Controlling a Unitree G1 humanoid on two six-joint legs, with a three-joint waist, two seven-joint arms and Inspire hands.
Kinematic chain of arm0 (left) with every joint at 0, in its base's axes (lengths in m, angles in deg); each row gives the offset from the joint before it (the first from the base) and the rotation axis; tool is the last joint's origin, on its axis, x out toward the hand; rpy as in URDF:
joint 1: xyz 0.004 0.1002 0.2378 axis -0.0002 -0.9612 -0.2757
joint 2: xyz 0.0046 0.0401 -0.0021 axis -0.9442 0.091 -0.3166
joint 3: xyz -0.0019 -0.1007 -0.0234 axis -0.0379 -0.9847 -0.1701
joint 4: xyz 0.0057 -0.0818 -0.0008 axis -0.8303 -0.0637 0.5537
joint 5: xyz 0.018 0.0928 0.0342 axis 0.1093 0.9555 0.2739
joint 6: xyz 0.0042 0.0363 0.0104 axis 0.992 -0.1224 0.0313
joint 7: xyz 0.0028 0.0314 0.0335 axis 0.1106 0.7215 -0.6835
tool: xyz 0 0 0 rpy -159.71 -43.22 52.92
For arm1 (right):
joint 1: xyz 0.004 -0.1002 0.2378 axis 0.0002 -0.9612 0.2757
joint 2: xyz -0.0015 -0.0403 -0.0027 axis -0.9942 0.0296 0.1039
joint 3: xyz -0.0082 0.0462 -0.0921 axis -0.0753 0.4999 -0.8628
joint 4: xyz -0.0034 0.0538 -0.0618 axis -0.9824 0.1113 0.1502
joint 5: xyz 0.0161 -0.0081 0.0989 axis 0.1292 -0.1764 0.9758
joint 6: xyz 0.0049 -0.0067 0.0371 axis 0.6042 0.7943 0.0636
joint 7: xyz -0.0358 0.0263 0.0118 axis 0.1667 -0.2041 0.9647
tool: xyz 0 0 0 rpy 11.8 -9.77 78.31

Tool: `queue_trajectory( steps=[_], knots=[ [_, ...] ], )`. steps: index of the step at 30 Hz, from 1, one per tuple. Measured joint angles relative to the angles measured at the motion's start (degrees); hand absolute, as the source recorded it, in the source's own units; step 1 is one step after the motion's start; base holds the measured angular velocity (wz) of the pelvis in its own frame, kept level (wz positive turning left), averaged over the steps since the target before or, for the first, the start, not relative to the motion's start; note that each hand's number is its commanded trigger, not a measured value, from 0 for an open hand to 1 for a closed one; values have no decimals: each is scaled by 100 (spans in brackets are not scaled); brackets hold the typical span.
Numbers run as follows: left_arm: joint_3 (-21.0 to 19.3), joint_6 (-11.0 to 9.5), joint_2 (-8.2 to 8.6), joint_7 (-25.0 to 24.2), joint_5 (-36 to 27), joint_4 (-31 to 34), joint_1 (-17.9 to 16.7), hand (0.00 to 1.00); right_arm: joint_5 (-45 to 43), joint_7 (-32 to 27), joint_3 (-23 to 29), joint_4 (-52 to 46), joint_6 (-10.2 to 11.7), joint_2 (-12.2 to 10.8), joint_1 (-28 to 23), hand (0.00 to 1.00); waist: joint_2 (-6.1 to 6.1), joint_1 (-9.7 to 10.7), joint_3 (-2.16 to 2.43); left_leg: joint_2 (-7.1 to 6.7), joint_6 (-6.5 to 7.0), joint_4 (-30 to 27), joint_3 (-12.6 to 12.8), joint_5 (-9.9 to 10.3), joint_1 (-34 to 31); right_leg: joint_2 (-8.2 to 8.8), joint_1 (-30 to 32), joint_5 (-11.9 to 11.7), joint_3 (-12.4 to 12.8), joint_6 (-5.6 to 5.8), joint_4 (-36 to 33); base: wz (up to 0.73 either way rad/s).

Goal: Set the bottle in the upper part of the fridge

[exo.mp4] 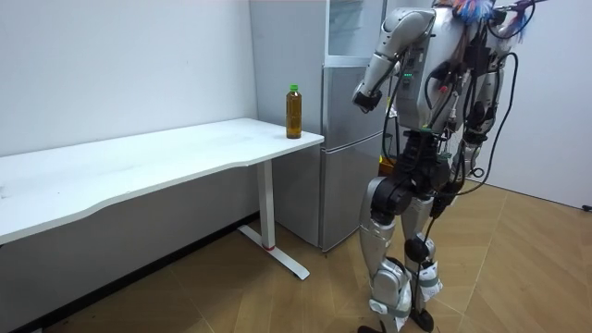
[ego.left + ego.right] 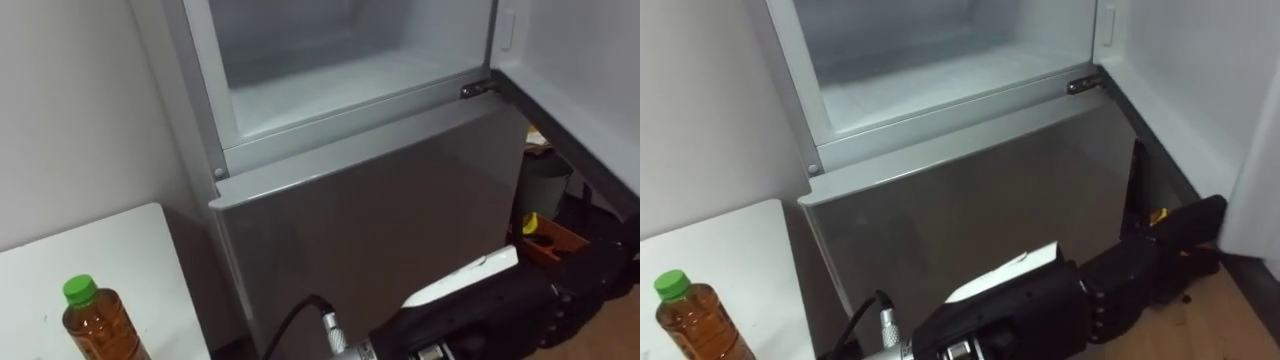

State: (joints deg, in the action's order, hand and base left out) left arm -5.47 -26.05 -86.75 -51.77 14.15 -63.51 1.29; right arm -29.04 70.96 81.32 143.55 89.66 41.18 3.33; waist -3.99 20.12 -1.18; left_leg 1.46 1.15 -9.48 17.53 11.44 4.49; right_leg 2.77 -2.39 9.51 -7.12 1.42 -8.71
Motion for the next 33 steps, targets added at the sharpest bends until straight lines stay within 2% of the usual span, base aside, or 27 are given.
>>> queue_trajectory(
  steps=[5, 9, 12, 18, 22, 25, 28, 31, 33],
  knots=[
    [2, 0, 0, 73, 2, -1, 29, 0, 28, -5, -5, 0, 2, 0, -30, 0, 8, 5, 4, 21, 0, -1, 120, 0, 19, -9, 42, -2, 123, -1, -10, -13],
    [1, 0, 0, 124, 2, -17, 216, 0, 35, -7, -3, -5, 5, 0, -58, 0, 7, 4, 4, 24, 0, -2, 156, 0, 30, -17, 54, -2, 187, 0, -8, -8],
    [0, 1, 0, 137, 3, -19, 321, 0, 34, -12, -3, -29, 4, -1, -67, 0, 5, 6, 6, 65, -1, -15, 275, 1, 45, -33, 67, -10, 235, -13, -7, -12],
    [-4, 6, -2, 151, 3, -227, 527, 0, 83, -13, -5, -46, -9, 0, -73, 0, 5, 5, 6, 79, -3, -35, 233, 1, 6, -76, 54, -19, 192, -53, 0, 1],
    [-42, 5, -7, 206, 3, -269, 532, 0, 23, 9, 4, -44, -11, 0, -15, 0, -1, -6, 10, 89, -14, -39, 218, -5, -13, -88, 96, -3, 192, -80, -5, 0],
    [-175, 8, -33, 216, 7, -367, 528, 0, 0, 7, 8, -43, -77, 2, -2, 0, -8, -36, 14, 91, -17, -88, 112, -7, -66, -90, 98, -11, 157, -92, -46, 7],
    [-227, 27, -113, 272, 4, -563, 495, 0, -25, -12, 8, -43, -126, 2, -20, 0, -5, -135, 12, 93, -19, -122, 56, -8, -78, -83, 82, -10, 88, -94, -74, 10],
    [-227, 86, -287, 281, 9, -564, 340, 0, -101, -32, 9, -78, -129, 13, -30, 0, -2, -199, 11, 88, -19, -125, -66, -8, -83, -68, 23, -1, -49, -100, -66, 23],
    [-238, 119, -414, 298, 16, -561, 210, 0, -135, -27, 6, -113, -132, 12, -27, 0, -2, -346, 11, 86, -38, -125, -131, -20, -104, -56, 30, 2, -137, -103, -93, 18]
  ],
)
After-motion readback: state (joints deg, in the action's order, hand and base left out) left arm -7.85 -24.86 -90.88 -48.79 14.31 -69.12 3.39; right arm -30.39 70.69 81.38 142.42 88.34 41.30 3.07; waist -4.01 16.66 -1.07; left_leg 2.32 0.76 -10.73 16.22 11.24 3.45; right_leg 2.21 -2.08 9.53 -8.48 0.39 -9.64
